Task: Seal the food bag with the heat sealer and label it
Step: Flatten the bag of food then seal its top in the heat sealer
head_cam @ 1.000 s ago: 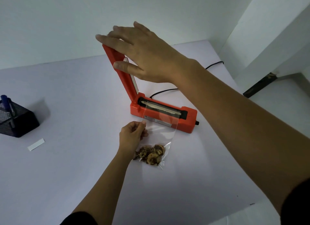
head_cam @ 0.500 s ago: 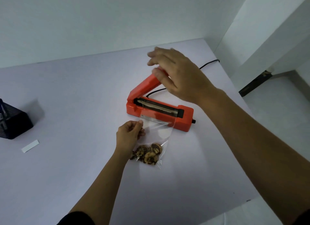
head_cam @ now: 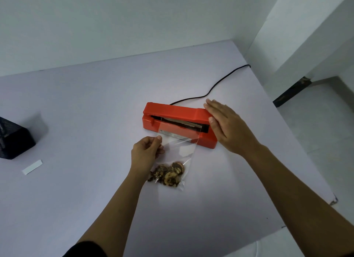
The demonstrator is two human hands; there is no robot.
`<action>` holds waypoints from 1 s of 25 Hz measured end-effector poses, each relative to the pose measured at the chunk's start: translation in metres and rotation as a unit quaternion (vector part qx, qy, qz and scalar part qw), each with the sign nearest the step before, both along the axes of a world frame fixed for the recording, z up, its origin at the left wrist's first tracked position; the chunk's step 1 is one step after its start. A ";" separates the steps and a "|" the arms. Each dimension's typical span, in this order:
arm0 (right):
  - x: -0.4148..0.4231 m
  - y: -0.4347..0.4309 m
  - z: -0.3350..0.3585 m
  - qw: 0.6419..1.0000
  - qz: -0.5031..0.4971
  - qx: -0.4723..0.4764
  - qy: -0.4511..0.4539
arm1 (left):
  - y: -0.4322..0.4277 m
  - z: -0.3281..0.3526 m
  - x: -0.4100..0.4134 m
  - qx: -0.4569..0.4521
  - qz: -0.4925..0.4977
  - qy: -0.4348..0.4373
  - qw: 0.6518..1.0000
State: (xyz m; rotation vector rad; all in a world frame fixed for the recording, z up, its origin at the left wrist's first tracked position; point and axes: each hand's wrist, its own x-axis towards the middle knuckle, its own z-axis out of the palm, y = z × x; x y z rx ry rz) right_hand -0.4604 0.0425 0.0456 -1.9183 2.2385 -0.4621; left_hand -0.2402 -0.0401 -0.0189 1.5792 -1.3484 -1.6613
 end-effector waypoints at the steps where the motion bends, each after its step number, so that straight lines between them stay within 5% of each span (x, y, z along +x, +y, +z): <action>1: 0.000 0.000 -0.004 1.000 -0.007 0.012 0.001 | 0.000 -0.001 0.000 0.000 -0.001 0.001 1.000; 11: 0.002 -0.005 -0.034 0.993 -0.057 0.099 0.019 | -0.003 -0.004 0.001 0.006 -0.014 0.012 1.000; 18: 0.002 -0.008 -0.034 0.987 -0.043 0.108 0.112 | -0.010 -0.008 0.011 0.053 -0.164 0.026 0.985; 25: 0.001 -0.009 -0.037 0.990 -0.050 0.118 0.065 | -0.022 -0.001 0.004 0.117 -0.193 0.007 0.974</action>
